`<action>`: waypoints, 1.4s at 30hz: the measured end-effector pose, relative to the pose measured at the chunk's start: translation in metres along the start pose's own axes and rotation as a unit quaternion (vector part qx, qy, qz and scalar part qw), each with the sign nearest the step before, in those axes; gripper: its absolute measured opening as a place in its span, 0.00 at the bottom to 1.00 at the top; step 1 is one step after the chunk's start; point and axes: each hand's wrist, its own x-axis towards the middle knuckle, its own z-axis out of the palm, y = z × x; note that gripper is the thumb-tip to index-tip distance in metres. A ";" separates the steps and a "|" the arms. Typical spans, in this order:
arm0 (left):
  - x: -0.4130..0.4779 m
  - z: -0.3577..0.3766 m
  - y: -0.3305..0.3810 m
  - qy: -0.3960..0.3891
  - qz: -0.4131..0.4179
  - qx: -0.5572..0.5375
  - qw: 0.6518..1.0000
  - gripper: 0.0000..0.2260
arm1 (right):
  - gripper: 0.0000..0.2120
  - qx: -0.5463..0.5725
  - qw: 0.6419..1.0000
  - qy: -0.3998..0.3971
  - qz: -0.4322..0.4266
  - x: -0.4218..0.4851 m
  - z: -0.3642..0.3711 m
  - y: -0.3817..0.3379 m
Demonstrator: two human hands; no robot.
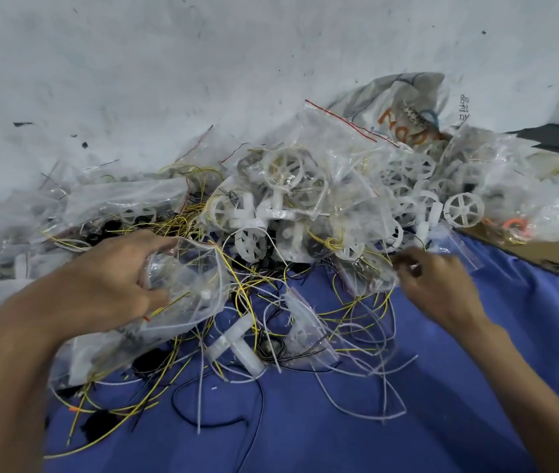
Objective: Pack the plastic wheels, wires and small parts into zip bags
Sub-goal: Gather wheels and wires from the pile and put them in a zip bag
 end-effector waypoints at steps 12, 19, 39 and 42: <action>-0.003 -0.001 0.002 0.003 0.015 -0.001 1.000 0.29 | 0.11 -0.115 0.983 -0.095 0.109 0.028 0.003 0.017; -0.004 -0.004 0.001 0.015 0.015 -0.009 1.000 0.29 | 0.11 0.384 0.910 -0.117 0.103 0.029 -0.065 -0.045; -0.020 -0.023 -0.011 0.060 -0.029 -0.069 0.995 0.24 | 0.11 0.552 0.788 -0.270 -0.042 0.028 -0.005 -0.154; -0.021 -0.025 -0.011 0.056 -0.025 -0.064 0.996 0.24 | 0.09 0.558 0.779 -0.283 -0.047 0.027 -0.002 -0.159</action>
